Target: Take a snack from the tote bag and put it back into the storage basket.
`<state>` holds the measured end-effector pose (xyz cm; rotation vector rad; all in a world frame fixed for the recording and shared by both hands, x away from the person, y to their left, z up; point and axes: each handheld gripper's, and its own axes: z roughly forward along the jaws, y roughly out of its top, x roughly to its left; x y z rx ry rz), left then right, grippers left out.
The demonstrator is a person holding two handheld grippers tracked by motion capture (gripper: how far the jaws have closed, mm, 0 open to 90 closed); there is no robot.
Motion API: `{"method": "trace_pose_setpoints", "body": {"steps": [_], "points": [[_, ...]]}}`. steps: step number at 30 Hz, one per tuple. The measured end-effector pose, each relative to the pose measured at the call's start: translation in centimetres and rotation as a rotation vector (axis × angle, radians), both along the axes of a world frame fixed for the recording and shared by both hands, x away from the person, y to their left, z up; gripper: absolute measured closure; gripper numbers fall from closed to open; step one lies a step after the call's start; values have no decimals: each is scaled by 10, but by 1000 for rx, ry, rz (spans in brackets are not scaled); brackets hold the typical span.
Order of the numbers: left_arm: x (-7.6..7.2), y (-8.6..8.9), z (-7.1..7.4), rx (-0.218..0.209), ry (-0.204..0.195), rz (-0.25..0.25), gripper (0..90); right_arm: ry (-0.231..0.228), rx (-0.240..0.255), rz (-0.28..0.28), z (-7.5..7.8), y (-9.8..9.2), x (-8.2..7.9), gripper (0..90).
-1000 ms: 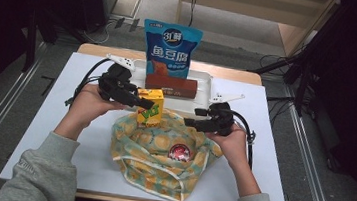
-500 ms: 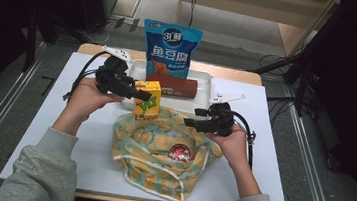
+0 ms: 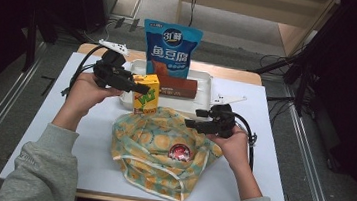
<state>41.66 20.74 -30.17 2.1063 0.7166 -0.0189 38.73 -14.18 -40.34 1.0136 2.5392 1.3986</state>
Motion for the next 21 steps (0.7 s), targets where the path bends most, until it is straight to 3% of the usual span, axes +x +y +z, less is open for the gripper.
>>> {"method": "trace_pose_setpoints", "body": {"steps": [21], "points": [[20, 7, 6, 3, -27, 45, 496, -10, 9, -13, 2, -6, -7, 350]]}}
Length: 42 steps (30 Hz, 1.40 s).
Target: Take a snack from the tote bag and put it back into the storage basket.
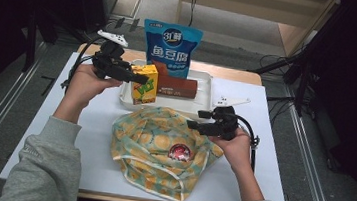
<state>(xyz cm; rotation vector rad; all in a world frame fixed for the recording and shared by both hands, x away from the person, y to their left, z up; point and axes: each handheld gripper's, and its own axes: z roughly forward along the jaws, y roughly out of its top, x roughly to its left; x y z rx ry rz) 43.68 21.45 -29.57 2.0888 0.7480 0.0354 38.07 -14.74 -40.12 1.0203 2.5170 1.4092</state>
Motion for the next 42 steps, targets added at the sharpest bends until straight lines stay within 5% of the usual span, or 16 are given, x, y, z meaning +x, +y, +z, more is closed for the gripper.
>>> {"method": "trace_pose_setpoints", "body": {"steps": [15, 42], "points": [[8, 4, -13, 37, -52, 27, 497, 2, -3, 1, 0, 1, -2, 350], [32, 7, -53, 64, -36, 140, 500, 7, -13, -4, -2, -1, -6, 350]]}}
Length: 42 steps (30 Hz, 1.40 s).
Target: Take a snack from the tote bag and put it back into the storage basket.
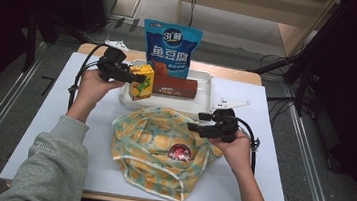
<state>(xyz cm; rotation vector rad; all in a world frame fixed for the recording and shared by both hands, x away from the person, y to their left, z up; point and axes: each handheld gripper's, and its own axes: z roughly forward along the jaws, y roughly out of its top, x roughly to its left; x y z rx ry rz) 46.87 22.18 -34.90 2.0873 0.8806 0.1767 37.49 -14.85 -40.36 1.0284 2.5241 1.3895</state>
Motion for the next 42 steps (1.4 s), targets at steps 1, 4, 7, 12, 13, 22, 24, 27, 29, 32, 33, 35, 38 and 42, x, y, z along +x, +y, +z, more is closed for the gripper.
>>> {"method": "trace_pose_setpoints", "body": {"steps": [1, 4, 7, 12, 13, 22, 24, 27, 29, 32, 33, 35, 38, 42], "points": [[1, 1, -2, -2, 6, 1, 500, -2, 0, 1, 0, 0, 0, 350], [4, 3, -6, 5, 8, 14, 500, -4, 2, 0, 0, -1, 0, 350], [5, 5, -9, 0, 7, 26, 500, -4, 3, -1, 0, -2, -1, 350], [9, 7, -14, -1, 5, 39, 500, -5, -1, 2, -1, 0, -1, 350], [9, 7, -15, 2, 2, 43, 500, -7, -1, 5, -1, 0, -1, 350], [14, 8, -29, 19, 6, 65, 500, -4, 0, 10, -1, 0, -2, 350], [14, 8, -31, 29, 11, 64, 500, -6, -1, 10, -1, 0, -1, 350], [14, 7, -32, 35, 11, 64, 500, -3, -1, 8, -1, 0, -1, 350], [14, 7, -33, 33, 9, 65, 500, -1, -3, 9, -1, 0, -1, 350], [14, 6, -33, 31, 5, 69, 501, -2, -4, 10, -1, 1, -1, 350], [14, 6, -34, 29, 3, 72, 501, -2, -4, 11, -1, 1, -2, 350], [14, 6, -34, 28, 1, 75, 500, -1, -4, 11, -1, 1, -2, 350], [14, 6, -36, 30, -5, 77, 501, -2, -4, 10, -1, 1, -2, 350], [15, 8, -41, 13, -1, 84, 501, -4, -6, 11, -2, 1, -1, 350]]}}
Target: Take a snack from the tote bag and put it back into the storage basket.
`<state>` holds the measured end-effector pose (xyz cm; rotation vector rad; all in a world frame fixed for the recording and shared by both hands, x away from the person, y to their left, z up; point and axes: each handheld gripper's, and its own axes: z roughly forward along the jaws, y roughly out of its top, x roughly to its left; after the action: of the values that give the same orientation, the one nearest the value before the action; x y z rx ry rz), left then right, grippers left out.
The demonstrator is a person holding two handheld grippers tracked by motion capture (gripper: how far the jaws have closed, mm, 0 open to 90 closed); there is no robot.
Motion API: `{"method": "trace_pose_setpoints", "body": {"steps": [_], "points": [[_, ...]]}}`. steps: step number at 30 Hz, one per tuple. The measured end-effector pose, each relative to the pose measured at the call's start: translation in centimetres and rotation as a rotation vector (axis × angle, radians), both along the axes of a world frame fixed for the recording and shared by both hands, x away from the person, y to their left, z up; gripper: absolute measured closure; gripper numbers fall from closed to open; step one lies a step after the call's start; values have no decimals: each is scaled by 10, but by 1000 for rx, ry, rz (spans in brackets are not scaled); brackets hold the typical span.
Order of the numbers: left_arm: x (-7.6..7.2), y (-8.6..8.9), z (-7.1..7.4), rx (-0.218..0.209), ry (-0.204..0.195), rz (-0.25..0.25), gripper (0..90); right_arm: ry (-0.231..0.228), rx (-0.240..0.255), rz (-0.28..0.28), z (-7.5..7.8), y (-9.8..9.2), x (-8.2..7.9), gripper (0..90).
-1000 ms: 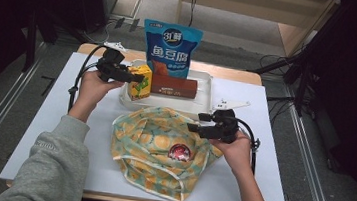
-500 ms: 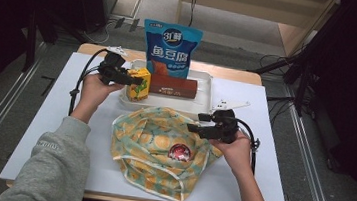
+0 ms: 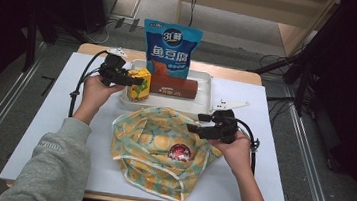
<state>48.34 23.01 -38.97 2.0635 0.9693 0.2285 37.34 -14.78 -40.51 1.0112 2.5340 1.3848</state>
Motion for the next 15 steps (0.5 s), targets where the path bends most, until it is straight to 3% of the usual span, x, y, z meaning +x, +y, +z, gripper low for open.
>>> {"method": "trace_pose_setpoints", "body": {"steps": [11, 15], "points": [[-4, 0, -8, 1, 2, 3, 500, 4, -3, 0, -1, 0, 0, 350], [-7, -2, -9, 20, 1, -4, 500, 4, -4, 3, -1, 1, 0, 350]]}}
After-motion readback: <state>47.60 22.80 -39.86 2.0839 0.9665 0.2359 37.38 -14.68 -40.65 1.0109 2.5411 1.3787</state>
